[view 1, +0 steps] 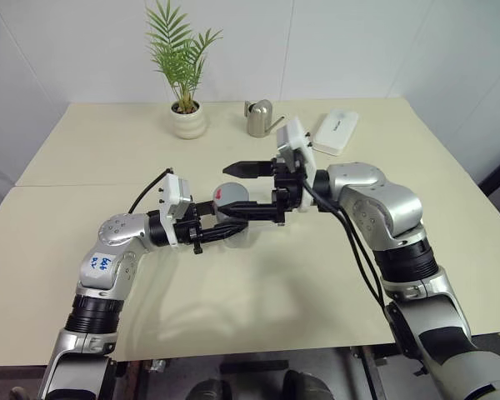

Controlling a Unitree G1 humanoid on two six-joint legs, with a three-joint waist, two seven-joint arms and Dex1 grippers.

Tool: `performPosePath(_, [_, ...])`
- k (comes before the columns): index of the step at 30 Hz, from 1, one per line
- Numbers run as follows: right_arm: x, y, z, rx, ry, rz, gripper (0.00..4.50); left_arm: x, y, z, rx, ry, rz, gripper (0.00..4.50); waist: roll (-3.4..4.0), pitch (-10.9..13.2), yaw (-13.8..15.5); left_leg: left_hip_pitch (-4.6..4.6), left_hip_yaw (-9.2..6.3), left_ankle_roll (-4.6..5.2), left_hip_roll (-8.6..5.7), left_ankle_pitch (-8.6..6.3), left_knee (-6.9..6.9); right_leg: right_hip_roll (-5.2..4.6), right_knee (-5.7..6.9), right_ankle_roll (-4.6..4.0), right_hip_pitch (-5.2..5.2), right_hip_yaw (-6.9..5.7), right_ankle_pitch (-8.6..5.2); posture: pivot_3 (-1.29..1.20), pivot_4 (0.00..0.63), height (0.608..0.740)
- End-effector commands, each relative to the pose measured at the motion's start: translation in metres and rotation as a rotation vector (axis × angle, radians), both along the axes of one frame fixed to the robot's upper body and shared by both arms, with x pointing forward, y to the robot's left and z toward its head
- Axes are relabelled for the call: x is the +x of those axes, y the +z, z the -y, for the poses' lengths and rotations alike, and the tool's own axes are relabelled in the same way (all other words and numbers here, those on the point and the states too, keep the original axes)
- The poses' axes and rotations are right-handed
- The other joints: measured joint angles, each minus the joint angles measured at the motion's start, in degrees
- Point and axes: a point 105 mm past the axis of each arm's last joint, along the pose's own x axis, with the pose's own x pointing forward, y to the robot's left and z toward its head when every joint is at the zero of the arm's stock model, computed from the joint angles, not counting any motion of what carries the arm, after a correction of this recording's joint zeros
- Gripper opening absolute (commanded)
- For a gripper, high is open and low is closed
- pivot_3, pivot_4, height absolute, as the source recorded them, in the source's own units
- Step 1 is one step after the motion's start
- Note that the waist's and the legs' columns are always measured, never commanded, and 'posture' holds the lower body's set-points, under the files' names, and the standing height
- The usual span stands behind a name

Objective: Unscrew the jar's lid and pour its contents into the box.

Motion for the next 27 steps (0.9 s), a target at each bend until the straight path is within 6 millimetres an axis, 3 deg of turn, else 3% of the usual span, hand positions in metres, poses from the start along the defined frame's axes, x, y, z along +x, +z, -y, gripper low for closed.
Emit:
performPosePath(1, [-0.006, 0.009, -0.001, 0.018, 0.011, 0.061, 4.48, -0.006, 0.008, 0.001, -0.007, -0.011, 0.038, 1.91, 0.00, 0.00, -0.06, 0.00, 0.00, 0.00, 0.00, 0.00, 0.00, 0.00, 0.00, 0.00, 0.00, 0.00, 0.00, 0.00, 0.150, 0.740])
performPosePath(6, [-0.007, 0.012, -0.001, 0.040, 0.015, 0.062, 4.48, -0.005, 0.008, 0.001, -0.007, -0.009, 0.037, 1.91, 0.00, 0.00, -0.19, 0.01, 0.02, 0.00, 0.01, 0.00, 0.00, 0.00, 0.00, 0.00, 0.00, 0.01, 0.00, 0.00, 0.150, 0.740])
performPosePath(10, [-0.009, 0.016, -0.001, 0.068, 0.017, 0.064, 3.70, -0.005, 0.009, 0.001, -0.007, -0.009, 0.037, 1.91, 0.00, 0.00, -0.20, 0.01, 0.02, 0.00, 0.01, 0.00, 0.00, 0.01, 0.01, 0.00, 0.00, 0.01, 0.00, 0.00, 0.150, 0.740])
performPosePath(13, [-0.013, 0.021, -0.002, 0.101, 0.035, 0.060, 2.65, -0.006, 0.008, 0.001, -0.005, -0.009, 0.034, 1.91, 0.00, 0.00, -0.19, 0.01, 0.01, 0.00, 0.02, 0.00, 0.00, 0.01, 0.00, 0.00, 0.00, 0.00, 0.00, 0.00, 0.150, 0.740])
performPosePath(19, [-0.028, 0.038, 0.001, 0.235, 0.097, -0.021, 2.54, -0.007, 0.006, -0.001, -0.002, -0.007, 0.028, 1.91, 0.00, 0.00, -0.16, 0.01, 0.01, 0.00, 0.01, 0.00, 0.00, 0.01, 0.01, 0.00, 0.00, 0.00, 0.00, 0.00, 0.150, 0.740])
performPosePath(23, [-0.019, 0.050, 0.020, 0.328, 0.014, -0.059, 2.54, -0.008, 0.005, -0.002, -0.002, -0.004, 0.026, 1.91, 0.00, 0.00, -0.10, 0.01, 0.00, 0.00, 0.02, 0.00, 0.00, 0.01, 0.02, 0.00, 0.00, 0.01, 0.00, 0.00, 0.150, 0.740])
performPosePath(25, [-0.003, 0.039, 0.038, 0.304, -0.116, -0.020, 2.54, -0.009, 0.005, -0.003, -0.005, 0.003, 0.026, 1.91, -0.02, -0.01, 0.05, 0.01, 0.00, 0.00, 0.01, 0.00, 0.00, 0.00, 0.01, 0.00, 0.00, 0.01, 0.00, 0.00, 0.150, 0.740])
performPosePath(27, [0.019, 0.019, 0.069, 0.273, -0.298, 0.013, 2.54, -0.008, 0.005, -0.006, -0.009, 0.017, 0.026, 1.91, -0.08, -0.05, 0.46, 0.01, -0.01, 0.00, 0.00, 0.00, 0.00, 0.00, 0.00, 0.00, 0.00, 0.01, 0.00, 0.00, 0.150, 0.740])
